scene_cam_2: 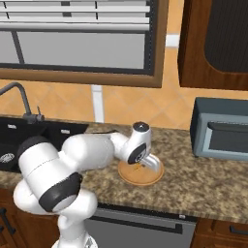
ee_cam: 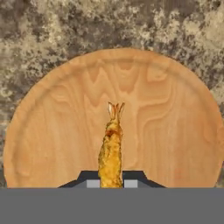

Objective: Pick up the knife from the drawer and place it on the cutting board. Then place the meat from the plate to the cutting board.

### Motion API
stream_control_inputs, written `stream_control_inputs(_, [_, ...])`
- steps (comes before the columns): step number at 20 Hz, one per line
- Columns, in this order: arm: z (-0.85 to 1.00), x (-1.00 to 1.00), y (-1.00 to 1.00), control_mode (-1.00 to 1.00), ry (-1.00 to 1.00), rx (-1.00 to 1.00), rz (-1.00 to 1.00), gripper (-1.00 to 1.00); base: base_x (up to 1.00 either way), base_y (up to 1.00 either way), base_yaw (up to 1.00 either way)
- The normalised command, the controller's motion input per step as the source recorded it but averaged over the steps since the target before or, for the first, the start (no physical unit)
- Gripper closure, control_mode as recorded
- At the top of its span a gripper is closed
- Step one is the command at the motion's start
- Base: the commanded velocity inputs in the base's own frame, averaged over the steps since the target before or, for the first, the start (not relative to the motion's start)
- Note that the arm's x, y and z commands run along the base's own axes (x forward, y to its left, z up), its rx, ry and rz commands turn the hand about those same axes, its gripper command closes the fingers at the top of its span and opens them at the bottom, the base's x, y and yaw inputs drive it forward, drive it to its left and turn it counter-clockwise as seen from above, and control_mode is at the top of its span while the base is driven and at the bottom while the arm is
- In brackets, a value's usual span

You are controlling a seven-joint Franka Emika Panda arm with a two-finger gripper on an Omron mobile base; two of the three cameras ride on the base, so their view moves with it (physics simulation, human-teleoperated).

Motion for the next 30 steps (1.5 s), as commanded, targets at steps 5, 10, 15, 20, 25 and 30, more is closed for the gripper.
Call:
stream_control_inputs(5, [0.97, -0.16, 0.41, -1.00, -0.11, 0.00, -0.01, 1.00, 0.00, 0.00, 0.00])
stream_control_inputs(10, [0.19, -0.71, 0.59, -1.00, -0.01, -0.04, 0.19, 1.00, 0.00, 0.00, 0.00])
stream_control_inputs(15, [0.00, 0.00, 0.00, 1.00, 0.00, 0.00, 0.00, 1.00, -0.93, 0.82, 0.49])
stream_control_inputs(20, [0.00, 0.00, 0.00, 1.00, 0.00, 0.00, 0.00, 1.00, -0.32, 1.00, 0.51])
stream_control_inputs(25, [0.00, 0.00, 0.00, 1.00, 0.00, 0.00, 0.00, 1.00, 0.63, 1.00, 0.18])
stream_control_inputs(30, [0.00, 0.00, 0.00, 1.00, 0.00, 0.00, 0.00, 1.00, 1.00, 1.00, -0.01])
